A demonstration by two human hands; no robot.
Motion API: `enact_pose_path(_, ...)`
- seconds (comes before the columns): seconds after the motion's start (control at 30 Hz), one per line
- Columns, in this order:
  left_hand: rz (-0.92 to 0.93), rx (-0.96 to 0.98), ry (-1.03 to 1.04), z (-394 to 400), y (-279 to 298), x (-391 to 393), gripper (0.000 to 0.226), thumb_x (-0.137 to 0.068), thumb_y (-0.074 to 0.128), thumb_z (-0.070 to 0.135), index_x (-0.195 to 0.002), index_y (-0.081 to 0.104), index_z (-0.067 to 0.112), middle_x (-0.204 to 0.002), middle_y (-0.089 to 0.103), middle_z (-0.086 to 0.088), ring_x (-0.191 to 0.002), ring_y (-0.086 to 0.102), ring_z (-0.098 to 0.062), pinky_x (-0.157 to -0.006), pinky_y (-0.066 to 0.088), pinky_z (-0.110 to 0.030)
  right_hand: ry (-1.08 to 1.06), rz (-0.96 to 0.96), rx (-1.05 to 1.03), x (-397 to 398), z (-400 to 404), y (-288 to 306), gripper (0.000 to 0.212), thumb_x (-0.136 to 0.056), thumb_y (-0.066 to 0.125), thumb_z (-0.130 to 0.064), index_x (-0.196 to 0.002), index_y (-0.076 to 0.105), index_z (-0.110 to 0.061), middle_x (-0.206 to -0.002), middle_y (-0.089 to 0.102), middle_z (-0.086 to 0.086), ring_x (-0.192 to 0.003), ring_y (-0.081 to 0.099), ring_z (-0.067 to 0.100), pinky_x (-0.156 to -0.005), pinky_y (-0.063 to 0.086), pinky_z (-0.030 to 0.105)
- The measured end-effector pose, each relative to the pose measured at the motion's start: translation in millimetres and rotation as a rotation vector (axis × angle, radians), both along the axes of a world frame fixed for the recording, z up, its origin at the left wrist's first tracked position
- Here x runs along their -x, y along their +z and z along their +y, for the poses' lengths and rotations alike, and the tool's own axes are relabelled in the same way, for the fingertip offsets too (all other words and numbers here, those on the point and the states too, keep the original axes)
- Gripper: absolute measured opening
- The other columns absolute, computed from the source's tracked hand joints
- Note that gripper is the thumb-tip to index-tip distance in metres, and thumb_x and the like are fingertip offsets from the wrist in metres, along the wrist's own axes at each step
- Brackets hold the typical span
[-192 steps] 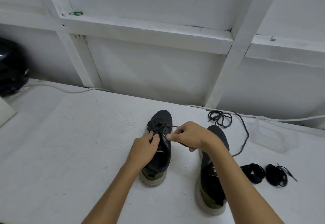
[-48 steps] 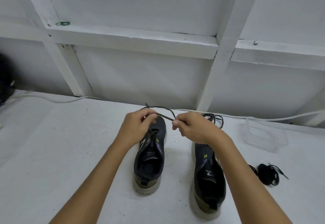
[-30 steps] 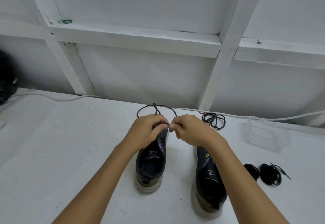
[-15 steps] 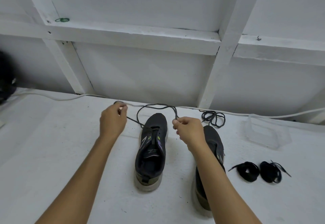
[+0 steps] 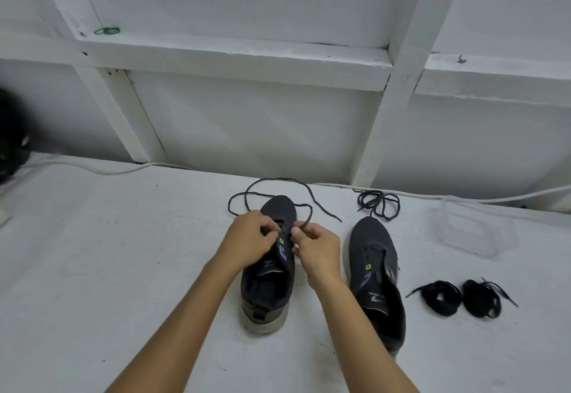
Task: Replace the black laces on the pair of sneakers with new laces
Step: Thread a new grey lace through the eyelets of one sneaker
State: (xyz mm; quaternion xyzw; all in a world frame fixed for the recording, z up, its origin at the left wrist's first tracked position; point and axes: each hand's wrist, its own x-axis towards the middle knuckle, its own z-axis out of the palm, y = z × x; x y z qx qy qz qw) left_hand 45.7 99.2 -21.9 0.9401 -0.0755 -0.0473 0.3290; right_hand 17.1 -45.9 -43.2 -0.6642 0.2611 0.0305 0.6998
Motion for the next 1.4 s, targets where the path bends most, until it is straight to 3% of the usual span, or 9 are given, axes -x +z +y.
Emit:
enact_pose_path(0.2,0.047,0.056,0.078,-7.0,-5.9,-1.9,0.022,-0.085,0.075,0.018,-0.107,0.076,0.019,-0.099,0.065,0.005,-0.083,0.061,-0.008,-0.080,0.045,-0.017,-0.006,-0.069,0.129,-2.5,2.4,-5.3,0.006,-0.087,0.072,-0.022,-0.085,0.076,-0.026,-0.077,0.076,-0.006,-0.080,0.074,0.015,-0.084,0.060,0.047)
enact_pose_path(0.37,0.039,0.071,0.088,-5.7,-11.3,-1.3,0.017,-0.087,0.074,0.027,-0.103,0.078,0.025,-0.096,0.065,0.007,-0.080,0.060,-0.005,-0.078,0.046,-0.018,0.010,-0.137,0.281,-1.7,1.2,-2.6,0.012,-0.090,0.073,-0.019,-0.083,0.075,-0.028,-0.075,0.074,-0.011,-0.075,0.069,0.004,-0.078,0.057,0.027)
enact_pose_path(0.5,0.035,0.098,0.070,-5.7,-11.9,1.0,0.016,-0.087,0.073,0.028,-0.102,0.078,0.029,-0.096,0.063,0.007,-0.084,0.062,-0.007,-0.082,0.049,-0.023,0.024,-0.178,0.346,0.7,3.8,-4.4,0.010,-0.090,0.073,-0.018,-0.085,0.076,-0.027,-0.074,0.073,-0.014,-0.074,0.068,0.002,-0.075,0.055,0.023)
enact_pose_path(0.73,0.020,0.091,0.063,-9.3,-10.4,1.2,0.007,-0.090,0.068,0.021,-0.094,0.073,0.025,-0.093,0.061,0.006,-0.082,0.057,-0.008,-0.083,0.051,-0.030,0.117,-0.149,0.215,5.1,1.6,-2.6,0.013,-0.092,0.067,-0.032,-0.097,0.079,-0.029,-0.098,0.074,-0.017,-0.094,0.068,0.002,-0.090,0.055,0.028)
enact_pose_path(0.9,0.079,0.185,0.053,-1.4,-5.7,5.0,0.007,-0.094,0.062,0.019,-0.091,0.067,0.022,-0.086,0.065,0.011,-0.077,0.060,-0.005,-0.072,0.047,-0.019,0.277,-0.285,0.217,36.5,2.9,-4.3,0.015,-0.093,0.064,-0.040,-0.104,0.072,-0.034,-0.105,0.071,-0.013,-0.102,0.064,0.006,-0.087,0.054,0.025)
enact_pose_path(1.0,0.126,0.277,0.061,4.7,-0.5,7.6,0.008,-0.095,0.061,0.025,-0.090,0.067,0.026,-0.086,0.070,0.012,-0.077,0.062,0.003,-0.070,0.046,-0.016,0.261,-0.340,0.323,44.3,7.8,-7.1,0.017,-0.100,0.053,-0.033,-0.094,0.067,-0.026,-0.088,0.069,-0.006,-0.085,0.063,0.011,-0.077,0.053,0.031)
enact_pose_path(1.13,0.184,0.504,0.040,0.9,7.7,12.8,0.009,-0.101,0.052,0.021,-0.099,0.061,0.018,-0.103,0.074,0.015,-0.098,0.067,0.003,-0.087,0.051,-0.023,0.152,-0.268,0.408,45.1,10.5,-2.3,0.037,-0.104,0.043,-0.030,-0.078,0.062,-0.011,-0.061,0.054,0.005,-0.056,0.043,0.009,-0.058,0.038,0.029)
enact_pose_path(1.23,0.233,0.695,0.122,0.0,8.3,17.0,0.014,-0.105,0.044,0.020,-0.103,0.053,0.010,-0.104,0.076,0.010,-0.102,0.069,-0.005,-0.091,0.052,-0.031,0.122,-0.184,0.290,46.0,11.4,0.5,0.043,-0.103,0.045,-0.035,-0.071,0.053,-0.007,-0.059,0.047,0.002,-0.058,0.040,0.007,-0.059,0.037,0.027)
enact_pose_path(1.4,0.230,0.656,0.170,-3.3,1.6,19.3,0.017,-0.106,0.044,0.023,-0.103,0.055,0.010,-0.098,0.076,0.007,-0.097,0.071,-0.007,-0.094,0.052,-0.034,0.073,0.069,-0.081,6.8,4.9,6.5,0.035,-0.099,0.056,-0.039,-0.069,0.061,-0.020,-0.062,0.057,-0.010,-0.059,0.050,0.010,-0.064,0.043,0.027)
